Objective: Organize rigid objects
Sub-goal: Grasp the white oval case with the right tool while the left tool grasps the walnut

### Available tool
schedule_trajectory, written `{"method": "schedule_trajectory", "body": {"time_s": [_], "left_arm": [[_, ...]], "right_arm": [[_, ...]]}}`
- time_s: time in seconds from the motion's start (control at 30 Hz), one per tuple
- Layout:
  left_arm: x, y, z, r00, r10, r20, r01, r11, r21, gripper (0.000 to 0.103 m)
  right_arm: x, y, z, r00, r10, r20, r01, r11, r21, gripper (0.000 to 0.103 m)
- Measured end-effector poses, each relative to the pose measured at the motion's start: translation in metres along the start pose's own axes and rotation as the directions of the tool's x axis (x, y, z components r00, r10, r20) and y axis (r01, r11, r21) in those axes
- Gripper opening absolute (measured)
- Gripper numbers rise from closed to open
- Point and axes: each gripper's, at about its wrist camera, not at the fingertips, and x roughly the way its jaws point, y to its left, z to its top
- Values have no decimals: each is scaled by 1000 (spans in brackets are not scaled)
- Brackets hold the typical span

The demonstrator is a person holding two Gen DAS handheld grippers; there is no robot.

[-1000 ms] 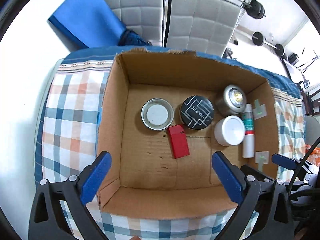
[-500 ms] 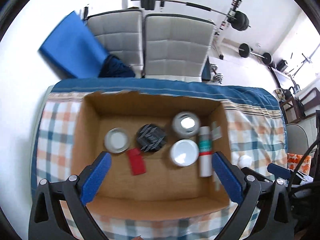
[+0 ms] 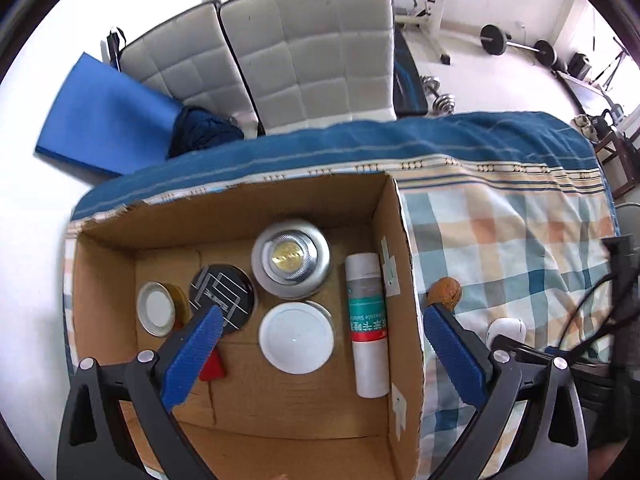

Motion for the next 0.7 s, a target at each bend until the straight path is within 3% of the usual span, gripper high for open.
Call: {"method": "schedule_trajectory", "body": {"time_s": [0.03,0.2,0.47,0.6,0.67,0.7], "left_arm": [[3,-1,0,1000,5,-4,-5,1000,0,103],[5,-12,5,1000,20,-6,-20,1000,13,103],[-24,-54,31,996,-81,43,76,993,90,103],[0,-96,40,991,-126,-44,132,974,182,101],[24,-120,40,986,-118,-114,142,962,232,91],[37,-130,39,982,-115,-151,151,955,254,77]], "right_arm": [[12,-4,3,1000,-3,-19,3,1000,10,95],[50,-13,11,997,-21,-80,24,999,30,59],[30,-37,19,999,-3,-38,3,1000,-13,59],[9,-77,27,999,-41,-9,41,999,-18,59],[2,-99,30,999,-52,-12,52,999,-8,59],[0,-108,30,998,-55,-10,55,998,2,59]]}}
